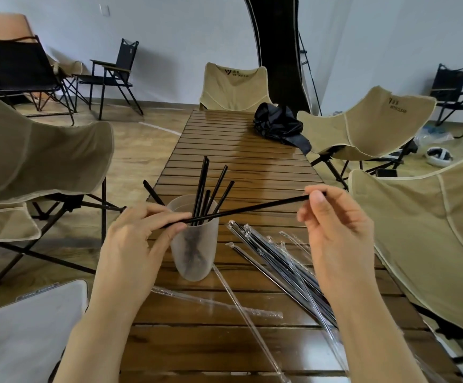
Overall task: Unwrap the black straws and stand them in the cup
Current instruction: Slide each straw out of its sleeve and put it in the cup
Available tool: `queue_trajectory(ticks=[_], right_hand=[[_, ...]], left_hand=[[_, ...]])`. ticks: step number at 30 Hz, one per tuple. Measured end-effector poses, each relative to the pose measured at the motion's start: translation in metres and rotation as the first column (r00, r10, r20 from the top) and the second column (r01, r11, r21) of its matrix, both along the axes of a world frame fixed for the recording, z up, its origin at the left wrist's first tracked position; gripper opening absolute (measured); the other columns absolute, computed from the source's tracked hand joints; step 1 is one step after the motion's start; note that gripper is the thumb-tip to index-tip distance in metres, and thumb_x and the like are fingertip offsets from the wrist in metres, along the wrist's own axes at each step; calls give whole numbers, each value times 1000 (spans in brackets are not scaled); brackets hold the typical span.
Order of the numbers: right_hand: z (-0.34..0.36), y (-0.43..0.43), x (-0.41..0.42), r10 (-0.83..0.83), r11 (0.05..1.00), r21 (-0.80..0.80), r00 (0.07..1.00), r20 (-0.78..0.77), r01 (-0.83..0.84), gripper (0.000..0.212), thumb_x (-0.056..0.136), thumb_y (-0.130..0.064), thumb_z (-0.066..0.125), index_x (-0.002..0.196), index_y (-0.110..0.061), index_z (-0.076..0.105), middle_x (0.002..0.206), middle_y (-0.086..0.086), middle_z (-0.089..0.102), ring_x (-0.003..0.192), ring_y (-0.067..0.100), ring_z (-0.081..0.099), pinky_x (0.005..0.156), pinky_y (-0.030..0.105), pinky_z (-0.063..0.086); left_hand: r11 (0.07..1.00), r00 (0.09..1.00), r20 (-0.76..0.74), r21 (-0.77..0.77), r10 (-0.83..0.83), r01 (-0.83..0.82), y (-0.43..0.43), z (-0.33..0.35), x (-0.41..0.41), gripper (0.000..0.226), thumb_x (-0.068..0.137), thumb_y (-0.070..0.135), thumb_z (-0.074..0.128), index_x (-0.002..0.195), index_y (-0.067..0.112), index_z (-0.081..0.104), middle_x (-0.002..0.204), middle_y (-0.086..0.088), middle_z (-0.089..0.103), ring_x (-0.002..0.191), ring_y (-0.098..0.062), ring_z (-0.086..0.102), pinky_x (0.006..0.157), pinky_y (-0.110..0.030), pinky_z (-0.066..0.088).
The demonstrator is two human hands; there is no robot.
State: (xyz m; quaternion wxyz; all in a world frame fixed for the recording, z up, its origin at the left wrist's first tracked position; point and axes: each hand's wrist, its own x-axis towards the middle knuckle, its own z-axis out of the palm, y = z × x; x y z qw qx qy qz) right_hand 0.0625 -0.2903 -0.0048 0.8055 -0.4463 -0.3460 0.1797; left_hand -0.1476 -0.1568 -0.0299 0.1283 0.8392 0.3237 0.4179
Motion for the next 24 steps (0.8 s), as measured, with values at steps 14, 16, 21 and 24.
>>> queue_trajectory(ticks=[14, 16, 21, 24], right_hand=[[31, 4, -34, -204, 976, 77, 736, 646, 203, 34, 91, -2, 53, 125, -7, 56, 95, -1, 71, 80, 3, 66, 70, 15, 53], [24, 12, -45, -41, 976, -101, 622, 782, 192, 42, 92, -10, 48, 134, -14, 46, 113, -1, 65, 91, -4, 59, 78, 14, 51], [-7, 27, -60, 264, 856, -410, 415, 871, 315, 64, 97, -19, 47, 150, -33, 14, 149, -9, 30, 127, 2, 37, 101, 15, 31], [-26, 27, -48, 256, 737, -508, 513, 820, 445, 61, 92, -17, 56, 145, -29, 28, 137, -8, 42, 116, 4, 47, 88, 11, 37]], left_hand=[[983, 985, 32, -70, 171, -169, 1, -6, 2, 15, 75, 21, 76, 90, 20, 73, 102, 3, 57, 100, -17, 53, 77, -27, 38], [981, 985, 26, -89, 173, -170, 0, -7, 2, 15, 75, 22, 76, 90, 22, 73, 103, 3, 56, 102, -15, 52, 77, -26, 38], [981, 986, 9, -102, 169, -167, 3, -8, 1, 17, 75, 23, 76, 91, 23, 72, 105, 2, 56, 103, -17, 52, 78, -29, 39], [981, 986, 14, -99, 168, -165, 2, -8, 0, 17, 75, 23, 77, 91, 23, 73, 104, 4, 55, 102, -15, 51, 78, -26, 37]])
